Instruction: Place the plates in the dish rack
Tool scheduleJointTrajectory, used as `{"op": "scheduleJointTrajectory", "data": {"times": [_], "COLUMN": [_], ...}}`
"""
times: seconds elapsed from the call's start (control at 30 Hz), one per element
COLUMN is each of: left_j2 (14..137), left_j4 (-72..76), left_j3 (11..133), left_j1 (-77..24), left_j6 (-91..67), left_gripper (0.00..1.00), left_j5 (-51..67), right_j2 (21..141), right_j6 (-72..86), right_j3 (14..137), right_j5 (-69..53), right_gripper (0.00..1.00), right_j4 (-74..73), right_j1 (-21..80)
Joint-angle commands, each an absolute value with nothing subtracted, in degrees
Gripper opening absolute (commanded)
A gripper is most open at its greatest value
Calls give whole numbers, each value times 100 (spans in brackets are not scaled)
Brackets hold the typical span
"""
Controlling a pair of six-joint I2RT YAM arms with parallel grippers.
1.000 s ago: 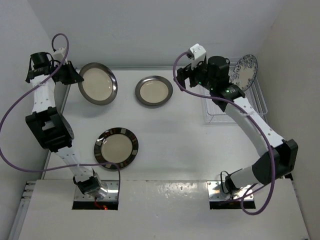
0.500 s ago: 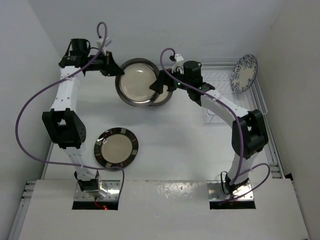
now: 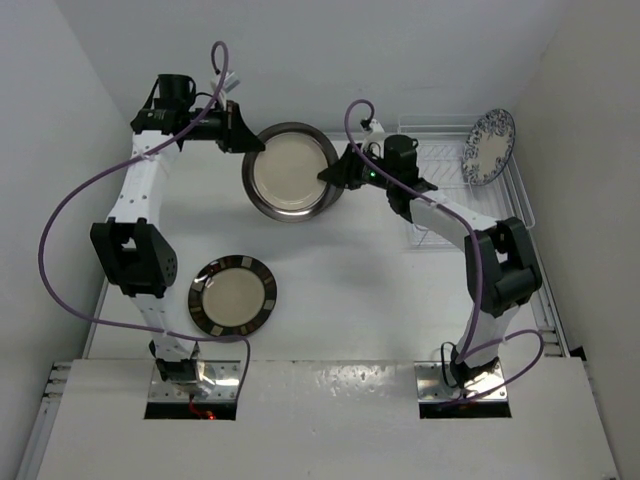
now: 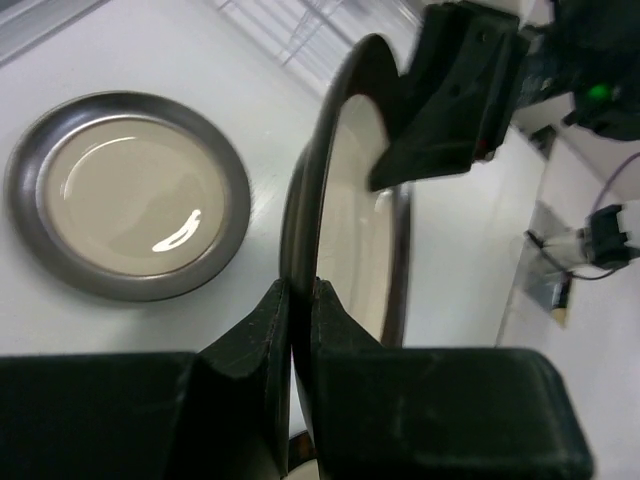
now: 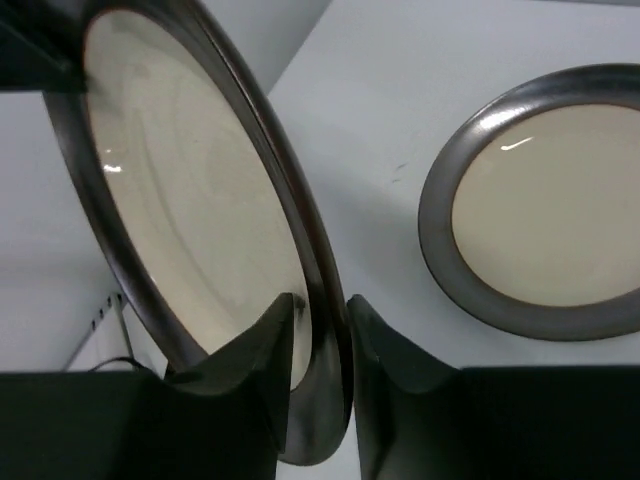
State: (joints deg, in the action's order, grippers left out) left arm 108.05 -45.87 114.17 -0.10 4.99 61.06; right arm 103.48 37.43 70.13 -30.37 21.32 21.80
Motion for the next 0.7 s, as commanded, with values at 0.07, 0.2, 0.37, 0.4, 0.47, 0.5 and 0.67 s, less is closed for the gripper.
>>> {"op": "scheduleJointTrajectory", "data": {"times": [0.07, 0.2, 0.37, 0.4, 0.47, 0.5, 0.67], "left_j2": [10731, 10731, 10784, 10784, 10784, 10836, 10731], "left_j4": [-4263, -4263, -4263, -4263, -4263, -4315, -4368], "left_j3": [11707, 11707, 11864, 11917, 11971, 12049, 11840], "left_j1": [-185, -114, 166, 219, 421, 500, 983], "left_j6": [290, 290, 212, 211, 97, 97, 97], "left_gripper": [0, 57, 100, 100, 100, 100, 100], "left_j5": [6839, 5961, 4573, 4100, 3685, 3378, 3076], "right_j2": [10116, 9643, 8798, 8746, 8622, 8605, 8586], "right_j6": [4579, 4562, 3344, 3122, 2797, 2751, 1524], "right_j3": [6628, 6320, 6854, 6951, 7461, 7558, 8515], "right_j5": [-4060, -3684, -2449, -2278, -1735, -1627, -144], "right_gripper": [0, 0, 0, 0, 0, 0, 0], "right_j4": [4288, 4333, 2581, 2062, 1540, 1408, 432], "right_j1": [2144, 1917, 1477, 1276, 960, 836, 35]}}
